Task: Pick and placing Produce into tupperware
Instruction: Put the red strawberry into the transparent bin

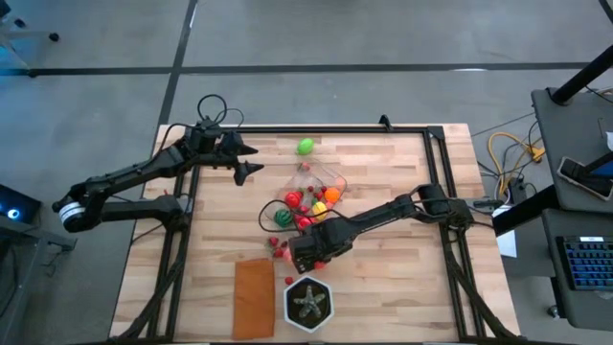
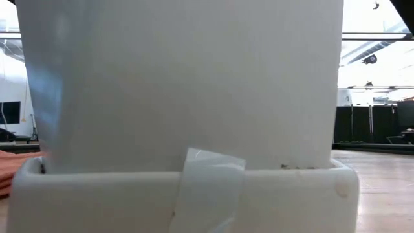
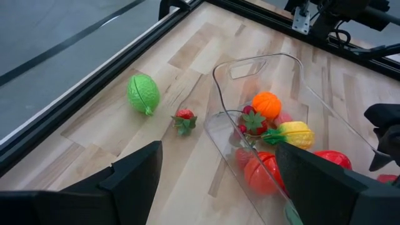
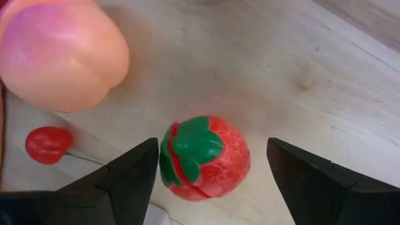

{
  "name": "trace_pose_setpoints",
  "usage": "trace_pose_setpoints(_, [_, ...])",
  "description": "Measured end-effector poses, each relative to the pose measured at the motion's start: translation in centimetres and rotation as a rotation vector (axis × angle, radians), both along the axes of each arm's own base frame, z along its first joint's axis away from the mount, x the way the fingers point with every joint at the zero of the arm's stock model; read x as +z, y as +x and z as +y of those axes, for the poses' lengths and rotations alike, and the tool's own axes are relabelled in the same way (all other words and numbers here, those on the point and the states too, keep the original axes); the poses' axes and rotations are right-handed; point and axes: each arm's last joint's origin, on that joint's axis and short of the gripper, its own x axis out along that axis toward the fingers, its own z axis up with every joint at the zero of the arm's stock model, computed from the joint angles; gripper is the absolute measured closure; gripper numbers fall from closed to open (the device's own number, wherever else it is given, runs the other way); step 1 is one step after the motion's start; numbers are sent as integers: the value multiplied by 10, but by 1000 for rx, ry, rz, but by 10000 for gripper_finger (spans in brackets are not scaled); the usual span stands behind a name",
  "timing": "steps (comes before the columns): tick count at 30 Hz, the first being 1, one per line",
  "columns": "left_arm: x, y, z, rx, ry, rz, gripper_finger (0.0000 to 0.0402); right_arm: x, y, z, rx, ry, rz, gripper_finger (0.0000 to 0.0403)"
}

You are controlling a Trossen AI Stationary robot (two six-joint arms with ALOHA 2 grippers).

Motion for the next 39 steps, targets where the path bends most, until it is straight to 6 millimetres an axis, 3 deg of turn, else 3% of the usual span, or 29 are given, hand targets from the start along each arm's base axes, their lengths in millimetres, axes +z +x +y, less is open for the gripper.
trace_pose_setpoints(15, [0, 0, 0, 0, 0, 0, 105, -6, -4, 0, -53, 77, 49, 117])
trace_pose_setpoints(30, [0, 0, 0, 0, 0, 0, 105, -6, -3, 0, -58, 75, 47, 189])
trace_pose_setpoints(39, [0, 0, 0, 0, 1, 0, 105, 11, 1, -1, -87, 29, -14, 189])
